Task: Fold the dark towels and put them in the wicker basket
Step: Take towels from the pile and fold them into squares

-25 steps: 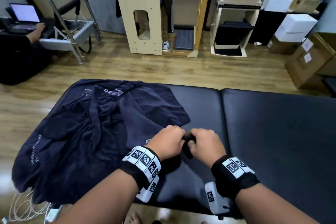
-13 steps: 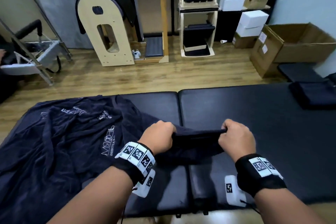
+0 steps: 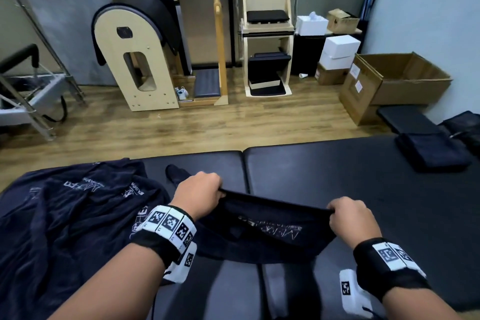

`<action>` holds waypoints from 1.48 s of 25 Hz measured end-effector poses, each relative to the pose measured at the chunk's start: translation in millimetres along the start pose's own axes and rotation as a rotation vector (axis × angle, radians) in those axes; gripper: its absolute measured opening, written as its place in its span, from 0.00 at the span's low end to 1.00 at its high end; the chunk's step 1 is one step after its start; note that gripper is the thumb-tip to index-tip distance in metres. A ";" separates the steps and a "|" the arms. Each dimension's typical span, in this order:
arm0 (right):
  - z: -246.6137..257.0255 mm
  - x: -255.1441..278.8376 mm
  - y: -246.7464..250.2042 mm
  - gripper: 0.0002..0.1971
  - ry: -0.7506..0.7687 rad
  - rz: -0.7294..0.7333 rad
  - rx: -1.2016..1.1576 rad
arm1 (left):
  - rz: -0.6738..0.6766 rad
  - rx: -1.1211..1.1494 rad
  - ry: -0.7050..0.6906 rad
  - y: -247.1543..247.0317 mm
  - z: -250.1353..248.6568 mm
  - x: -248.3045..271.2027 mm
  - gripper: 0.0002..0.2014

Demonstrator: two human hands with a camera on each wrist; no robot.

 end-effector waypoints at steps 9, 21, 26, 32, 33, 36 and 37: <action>28.4 -51.7 -11.3 0.20 -0.185 0.165 -0.380 | 0.153 0.450 0.226 -16.7 56.8 -56.2 0.06; 193.3 -93.4 273.3 0.11 0.447 -0.830 -0.733 | -0.963 0.259 0.163 305.1 110.9 -74.6 0.15; 150.3 -51.3 283.7 0.11 0.625 -0.839 -0.789 | -1.131 0.274 0.132 308.7 79.6 -7.5 0.15; 23.2 -8.8 223.5 0.08 0.570 -0.707 -0.715 | -0.982 0.217 0.129 198.1 -17.5 45.3 0.13; 4.0 -5.0 205.9 0.08 0.533 -0.647 -0.691 | -0.904 0.208 0.156 171.5 -28.3 49.8 0.12; -66.0 10.3 148.7 0.08 0.412 -0.474 -0.602 | -0.591 0.223 0.246 91.4 -66.0 68.3 0.09; -87.6 17.3 131.6 0.08 0.385 -0.437 -0.569 | -0.487 0.224 0.269 67.2 -78.1 75.8 0.08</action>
Point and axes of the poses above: each hand's wrist, its own x-axis away from the middle knuckle, its own y-axis out of the back of the hand, z = x × y, the point moved 7 cm from there along -x, towards the middle knuckle, and after that the axes turned 11 degrees about -x, right-handed, at the moved point
